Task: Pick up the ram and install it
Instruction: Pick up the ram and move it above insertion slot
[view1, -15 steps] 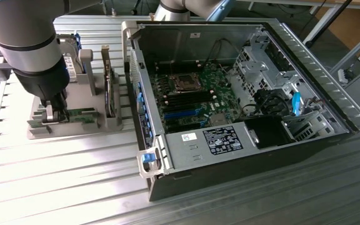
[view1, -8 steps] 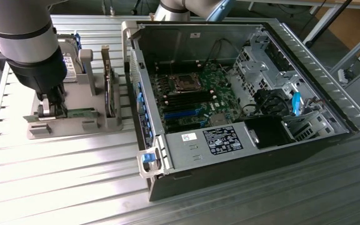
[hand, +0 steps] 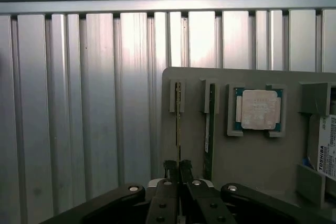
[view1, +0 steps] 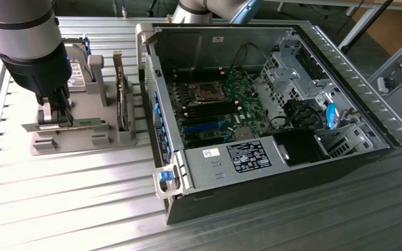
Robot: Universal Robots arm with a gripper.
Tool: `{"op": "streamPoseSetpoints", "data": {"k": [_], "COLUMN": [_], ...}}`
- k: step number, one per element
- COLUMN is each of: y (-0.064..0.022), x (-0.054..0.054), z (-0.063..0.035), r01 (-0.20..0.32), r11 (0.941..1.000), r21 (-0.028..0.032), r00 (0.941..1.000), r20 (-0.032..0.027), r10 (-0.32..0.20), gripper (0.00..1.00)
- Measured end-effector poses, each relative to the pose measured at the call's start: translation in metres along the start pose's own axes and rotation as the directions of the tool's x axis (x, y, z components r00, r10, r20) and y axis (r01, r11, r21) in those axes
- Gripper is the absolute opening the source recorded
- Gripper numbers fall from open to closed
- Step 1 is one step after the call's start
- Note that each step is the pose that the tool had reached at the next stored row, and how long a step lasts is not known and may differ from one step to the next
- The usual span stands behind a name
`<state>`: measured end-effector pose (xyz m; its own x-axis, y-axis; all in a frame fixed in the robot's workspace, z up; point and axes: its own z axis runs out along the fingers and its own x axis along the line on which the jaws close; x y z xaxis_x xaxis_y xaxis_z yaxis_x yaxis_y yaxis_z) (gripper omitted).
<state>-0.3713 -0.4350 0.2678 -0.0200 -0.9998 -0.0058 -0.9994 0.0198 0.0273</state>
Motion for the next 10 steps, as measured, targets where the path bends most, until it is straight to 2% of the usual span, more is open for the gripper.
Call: {"op": "streamPoseSetpoints", "data": {"k": [10], "y": [0.0005], "x": [0.000], "z": [-0.0178], "r01": [0.000], "r11": [1.0000], "r21": [0.0000], "r00": [1.0000], "r20": [0.0000], "r10": [0.000], "gripper": [0.12]}}
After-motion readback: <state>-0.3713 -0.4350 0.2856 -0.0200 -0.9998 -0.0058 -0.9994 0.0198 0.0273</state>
